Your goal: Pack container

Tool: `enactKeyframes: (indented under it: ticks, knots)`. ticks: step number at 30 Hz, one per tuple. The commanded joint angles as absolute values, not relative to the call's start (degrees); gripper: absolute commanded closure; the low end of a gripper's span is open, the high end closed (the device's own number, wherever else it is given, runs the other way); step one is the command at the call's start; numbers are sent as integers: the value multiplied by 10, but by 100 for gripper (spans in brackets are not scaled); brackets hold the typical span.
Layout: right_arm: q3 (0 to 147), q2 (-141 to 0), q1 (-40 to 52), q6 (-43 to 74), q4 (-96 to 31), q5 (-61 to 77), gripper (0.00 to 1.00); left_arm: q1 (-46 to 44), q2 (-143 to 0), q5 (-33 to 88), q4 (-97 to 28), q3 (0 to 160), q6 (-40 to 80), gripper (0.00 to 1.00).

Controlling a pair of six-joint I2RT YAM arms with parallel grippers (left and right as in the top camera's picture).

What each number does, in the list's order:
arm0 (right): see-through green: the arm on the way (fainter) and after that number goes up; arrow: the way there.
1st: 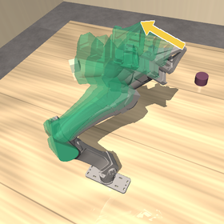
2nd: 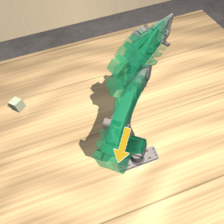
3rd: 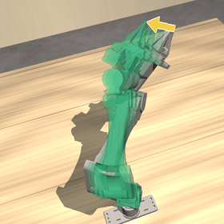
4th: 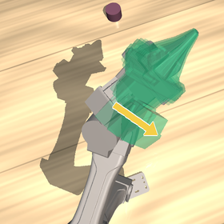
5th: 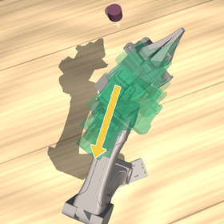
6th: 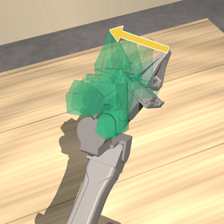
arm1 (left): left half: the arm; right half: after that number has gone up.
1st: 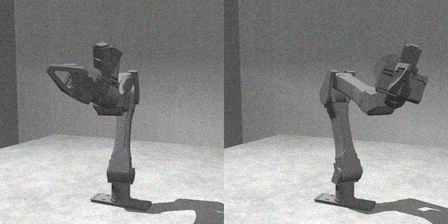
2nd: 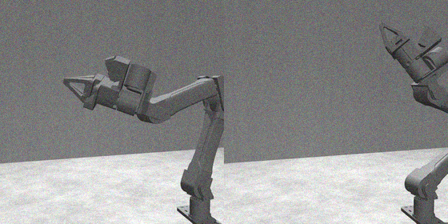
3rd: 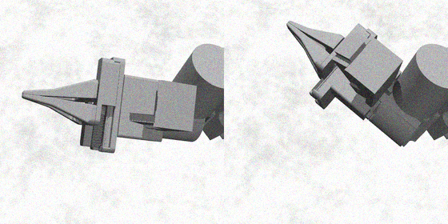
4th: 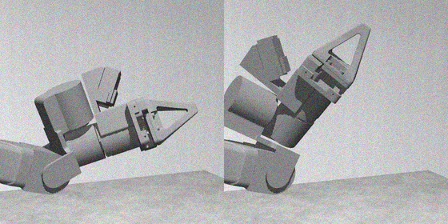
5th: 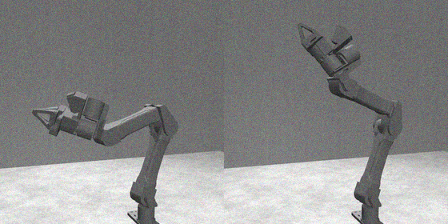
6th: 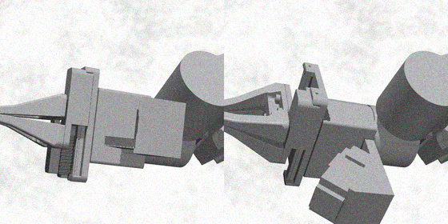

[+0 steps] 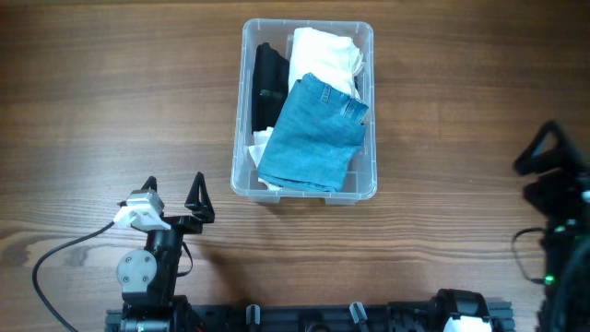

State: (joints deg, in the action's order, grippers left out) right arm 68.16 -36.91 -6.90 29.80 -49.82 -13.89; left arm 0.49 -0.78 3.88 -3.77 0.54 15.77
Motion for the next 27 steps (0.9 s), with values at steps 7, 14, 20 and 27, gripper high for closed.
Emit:
enactKeyframes:
  ticks: [7,14,20,27]
  knots:
    - [315,-141,-6,302,-189,-48,0,9,-2,34,-42,3,155,0]
    - [188,-52,8,320,-119,-38,0,9,-2,34,-42,3,155,0]
    - [102,-1,8,319,-55,-20,0,9,-2,34,-42,3,155,0]
    - [44,-2,8,294,6,-3,0,9,-2,34,-42,3,155,0]
